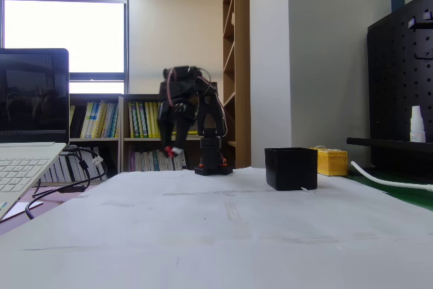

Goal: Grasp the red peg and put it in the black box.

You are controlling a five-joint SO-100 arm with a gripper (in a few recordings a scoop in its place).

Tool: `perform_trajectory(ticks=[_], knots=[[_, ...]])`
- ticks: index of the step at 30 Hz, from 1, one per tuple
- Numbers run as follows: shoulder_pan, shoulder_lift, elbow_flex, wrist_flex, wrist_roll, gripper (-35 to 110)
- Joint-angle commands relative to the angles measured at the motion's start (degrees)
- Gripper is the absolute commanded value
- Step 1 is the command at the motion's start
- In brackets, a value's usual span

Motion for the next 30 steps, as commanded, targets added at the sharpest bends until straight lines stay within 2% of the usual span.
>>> perform_trajectory(ticks=[1, 8, 12, 20, 30], knots=[[-6.6, -11.9, -0.8, 5.4, 3.3, 0], [-23.9, -19.2, -4.0, 15.3, 7.9, 0], [-32.9, -20.2, -4.6, 16.8, 13.6, 0], [-46.0, -19.9, -12.7, 8.3, 24.1, 0], [-50.7, -9.1, -10.9, 2.8, 30.1, 1]])
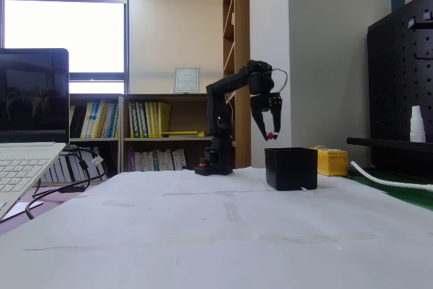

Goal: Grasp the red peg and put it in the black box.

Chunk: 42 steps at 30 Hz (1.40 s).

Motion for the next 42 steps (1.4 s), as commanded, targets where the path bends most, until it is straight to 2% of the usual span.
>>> perform_trajectory(ticks=[1, 14, 16, 18, 31, 34, 37, 42], knots=[[-1.5, 1.8, 4.1, -1.6, 1.8, 3], [-4.9, 8.2, 11.5, -2.4, 4.2, 4], [-5.0, 8.1, 11.5, -2.6, 5.2, 8], [-4.8, 8.0, 11.7, -3.0, 6.3, 20], [-4.5, 6.8, 13.1, -1.2, 5.9, 25], [-4.5, 5.9, 12.8, -1.1, 6.1, 22], [-3.4, 3.2, 11.7, -1.1, 5.3, 0], [0.6, -7.7, 6.7, -1.1, -0.4, 0]])
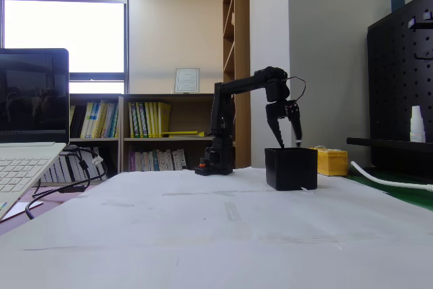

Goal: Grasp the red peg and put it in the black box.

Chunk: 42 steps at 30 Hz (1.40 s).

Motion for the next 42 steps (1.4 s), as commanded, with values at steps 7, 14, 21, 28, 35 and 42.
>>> perform_trajectory(ticks=[7, 14, 21, 28, 35, 42], knots=[[14.9, -36.9, -18.9, -4.9, -15.3, 0], [27.9, -60.6, -47.3, -11.0, -30.6, 0], [32.3, -87.5, -76.5, -5.3, -41.7, 0], [34.7, -98.5, -93.1, -4.5, -45.7, 0], [34.7, -102.6, -101.7, -2.8, -48.1, 0], [34.0, -102.8, -103.8, -4.0, -45.6, 0]])
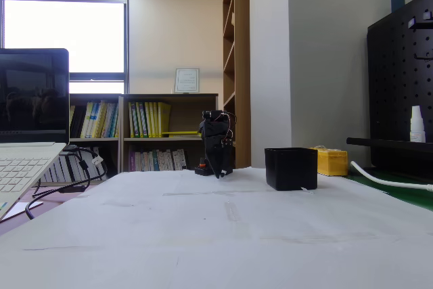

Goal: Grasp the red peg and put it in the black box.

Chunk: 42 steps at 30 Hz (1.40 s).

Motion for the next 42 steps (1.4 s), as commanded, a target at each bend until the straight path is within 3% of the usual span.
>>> perform_trajectory(ticks=[1, 19, 42], knots=[[-0.9, -5.4, -7.5, 2.5, 1.8, 1], [-2.5, -5.5, -7.6, 2.5, -1.5, 0], [-1.5, -5.7, -7.6, 2.2, 3.4, 0]])
